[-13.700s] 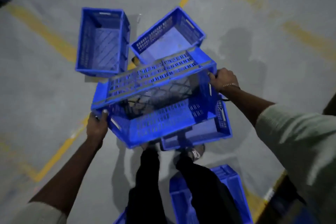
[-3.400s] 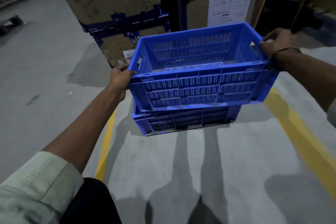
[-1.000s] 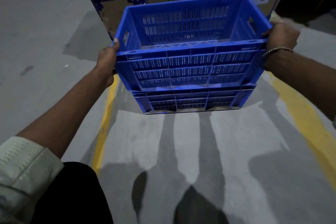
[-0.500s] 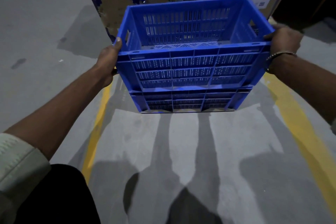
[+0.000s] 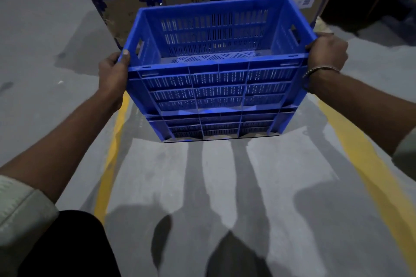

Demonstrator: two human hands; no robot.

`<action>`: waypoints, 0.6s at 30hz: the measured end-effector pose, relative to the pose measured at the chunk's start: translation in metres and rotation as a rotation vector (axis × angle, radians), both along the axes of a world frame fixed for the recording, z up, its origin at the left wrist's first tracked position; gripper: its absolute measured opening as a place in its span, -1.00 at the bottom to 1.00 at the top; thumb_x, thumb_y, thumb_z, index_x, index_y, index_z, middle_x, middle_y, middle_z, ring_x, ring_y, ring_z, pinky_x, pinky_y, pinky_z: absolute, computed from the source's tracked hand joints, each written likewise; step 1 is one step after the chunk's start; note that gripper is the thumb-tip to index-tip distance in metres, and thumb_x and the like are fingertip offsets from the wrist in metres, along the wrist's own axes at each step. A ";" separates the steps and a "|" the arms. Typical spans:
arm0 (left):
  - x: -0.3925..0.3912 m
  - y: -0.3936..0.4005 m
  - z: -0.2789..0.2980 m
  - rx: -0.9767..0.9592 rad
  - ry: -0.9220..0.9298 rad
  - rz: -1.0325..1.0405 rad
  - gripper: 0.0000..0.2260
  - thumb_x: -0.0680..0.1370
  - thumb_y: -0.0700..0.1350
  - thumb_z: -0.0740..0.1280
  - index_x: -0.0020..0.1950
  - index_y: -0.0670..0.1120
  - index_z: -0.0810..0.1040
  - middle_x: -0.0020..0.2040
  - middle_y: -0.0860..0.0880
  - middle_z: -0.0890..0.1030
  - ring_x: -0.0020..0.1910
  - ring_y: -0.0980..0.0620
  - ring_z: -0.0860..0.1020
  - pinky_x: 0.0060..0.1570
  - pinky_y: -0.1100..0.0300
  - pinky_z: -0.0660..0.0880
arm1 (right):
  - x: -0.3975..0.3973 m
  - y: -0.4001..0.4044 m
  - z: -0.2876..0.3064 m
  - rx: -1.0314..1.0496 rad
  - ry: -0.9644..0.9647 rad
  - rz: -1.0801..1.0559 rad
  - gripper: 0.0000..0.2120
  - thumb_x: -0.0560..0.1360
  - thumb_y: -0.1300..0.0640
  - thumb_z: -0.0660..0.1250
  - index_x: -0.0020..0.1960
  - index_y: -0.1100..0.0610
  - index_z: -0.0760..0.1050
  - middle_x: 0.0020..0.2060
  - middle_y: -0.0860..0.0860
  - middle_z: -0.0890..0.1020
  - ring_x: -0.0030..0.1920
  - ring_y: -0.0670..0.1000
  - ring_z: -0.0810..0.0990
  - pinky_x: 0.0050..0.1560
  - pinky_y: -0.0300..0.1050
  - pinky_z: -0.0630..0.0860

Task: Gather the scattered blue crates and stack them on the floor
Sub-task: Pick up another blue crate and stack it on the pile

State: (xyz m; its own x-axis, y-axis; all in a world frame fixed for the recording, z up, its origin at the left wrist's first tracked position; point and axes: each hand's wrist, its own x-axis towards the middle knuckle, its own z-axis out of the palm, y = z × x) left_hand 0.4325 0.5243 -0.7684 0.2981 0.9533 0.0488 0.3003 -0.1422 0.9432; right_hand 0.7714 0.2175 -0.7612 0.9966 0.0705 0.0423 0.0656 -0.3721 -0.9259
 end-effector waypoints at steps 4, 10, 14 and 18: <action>0.004 0.000 0.000 -0.007 -0.034 0.001 -0.68 0.70 0.12 0.25 0.28 -0.04 0.63 0.02 0.02 0.66 -0.17 0.14 0.60 -0.22 0.19 0.53 | -0.001 0.008 0.009 0.031 0.017 -0.015 -0.61 0.41 0.07 0.23 0.17 -0.06 0.66 0.01 -0.05 0.69 0.00 0.04 0.62 0.00 -0.13 0.52; 0.004 -0.003 -0.011 -0.003 -0.104 0.066 -0.72 0.71 0.10 0.24 0.14 -0.05 0.63 -0.07 0.01 0.64 -0.21 0.14 0.55 -0.22 0.16 0.49 | -0.004 0.008 0.002 0.014 0.035 -0.107 -0.64 0.40 0.08 0.26 0.14 0.02 0.67 0.03 0.04 0.68 0.04 0.15 0.57 0.05 0.01 0.48; 0.004 -0.001 -0.013 0.020 -0.085 0.092 -0.67 0.69 0.14 0.24 0.11 -0.10 0.63 -0.14 0.02 0.59 -0.26 0.14 0.48 -0.21 0.16 0.43 | -0.007 0.011 -0.001 -0.006 -0.008 -0.134 -0.65 0.43 0.11 0.24 0.14 0.05 0.66 0.07 0.11 0.68 0.09 0.20 0.58 0.02 0.00 0.44; 0.005 -0.003 -0.008 0.045 -0.001 0.126 -0.61 0.68 0.13 0.23 0.25 -0.15 0.62 0.10 -0.14 0.66 -0.12 0.01 0.56 -0.11 0.11 0.44 | -0.006 0.008 -0.003 0.016 -0.008 -0.116 -0.69 0.42 0.11 0.24 0.09 0.04 0.65 -0.01 0.07 0.67 -0.04 0.15 0.55 -0.05 0.00 0.46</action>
